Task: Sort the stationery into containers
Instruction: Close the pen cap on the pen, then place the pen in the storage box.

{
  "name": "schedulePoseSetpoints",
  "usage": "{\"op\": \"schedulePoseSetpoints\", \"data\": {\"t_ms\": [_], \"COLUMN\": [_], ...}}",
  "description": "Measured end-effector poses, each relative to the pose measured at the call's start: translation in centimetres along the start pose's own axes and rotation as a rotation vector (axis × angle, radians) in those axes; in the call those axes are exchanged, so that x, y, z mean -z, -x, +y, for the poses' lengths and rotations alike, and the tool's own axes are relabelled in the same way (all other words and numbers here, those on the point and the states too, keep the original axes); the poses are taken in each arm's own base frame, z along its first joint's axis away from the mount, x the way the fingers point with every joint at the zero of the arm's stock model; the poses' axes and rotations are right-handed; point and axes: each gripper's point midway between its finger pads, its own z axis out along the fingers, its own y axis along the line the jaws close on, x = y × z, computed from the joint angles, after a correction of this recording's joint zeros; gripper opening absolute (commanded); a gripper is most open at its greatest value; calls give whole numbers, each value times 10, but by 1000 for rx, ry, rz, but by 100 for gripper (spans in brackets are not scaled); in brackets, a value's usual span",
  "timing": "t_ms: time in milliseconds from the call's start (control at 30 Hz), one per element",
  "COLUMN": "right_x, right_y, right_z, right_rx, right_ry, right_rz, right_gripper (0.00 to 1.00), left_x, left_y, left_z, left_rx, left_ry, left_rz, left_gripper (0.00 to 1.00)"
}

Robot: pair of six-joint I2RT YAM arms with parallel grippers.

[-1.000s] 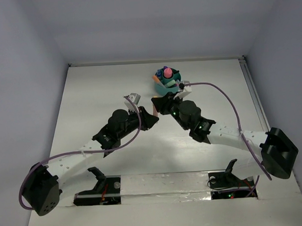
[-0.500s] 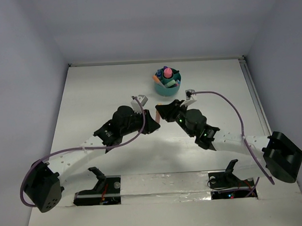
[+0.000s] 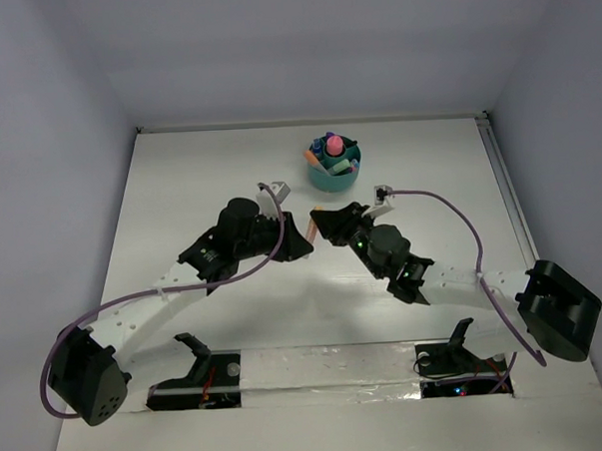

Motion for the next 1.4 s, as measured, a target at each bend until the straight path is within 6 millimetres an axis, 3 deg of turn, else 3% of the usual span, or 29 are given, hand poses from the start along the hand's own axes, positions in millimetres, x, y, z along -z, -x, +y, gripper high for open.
{"op": "schedulePoseSetpoints", "data": {"t_ms": [267, 567, 767, 800, 867, 967, 1100, 1133, 1200, 1300, 1400], "right_x": [-4, 0, -3, -5, -10, -24, -52, -60, -75, -96, -115], "right_y": [-2, -11, 13, 17, 22, 34, 48, 52, 62, 79, 97], "right_z": [1, -2, 12, 16, 22, 24, -20, -33, -57, -72, -68], "right_rx": [-30, -22, 46, 63, 89, 112, 212, 234, 277, 340, 410], "right_ry": [-18, -49, -101, -102, -95, -78, -180, -210, -272, -312, -302], "right_rz": [-21, -14, -67, -67, -60, -46, -38, -37, -45, -74, -129], "right_gripper": [0, 0, 0, 0, 0, 0, 0, 0, 0, 0, 0], "left_x": [2, -7, -6, -4, 1, 11, 29, 33, 38, 38, 35], "left_y": [8, -1, 17, 19, 31, 35, 54, 55, 53, 43, 29], "left_z": [0, 3, -9, -9, -9, 0, 11, 12, 12, 18, 29], "left_rx": [22, 71, 55, 48, 28, 14, -9, -13, -22, -24, -20], "left_ry": [12, 4, -68, -78, -94, -79, -52, -51, -60, -55, -35], "left_rz": [19, 70, -30, -61, -152, -236, -392, -414, -435, -433, -419], "left_gripper": [0, 0, 1, 3, 17, 22, 37, 45, 52, 62, 72]}}
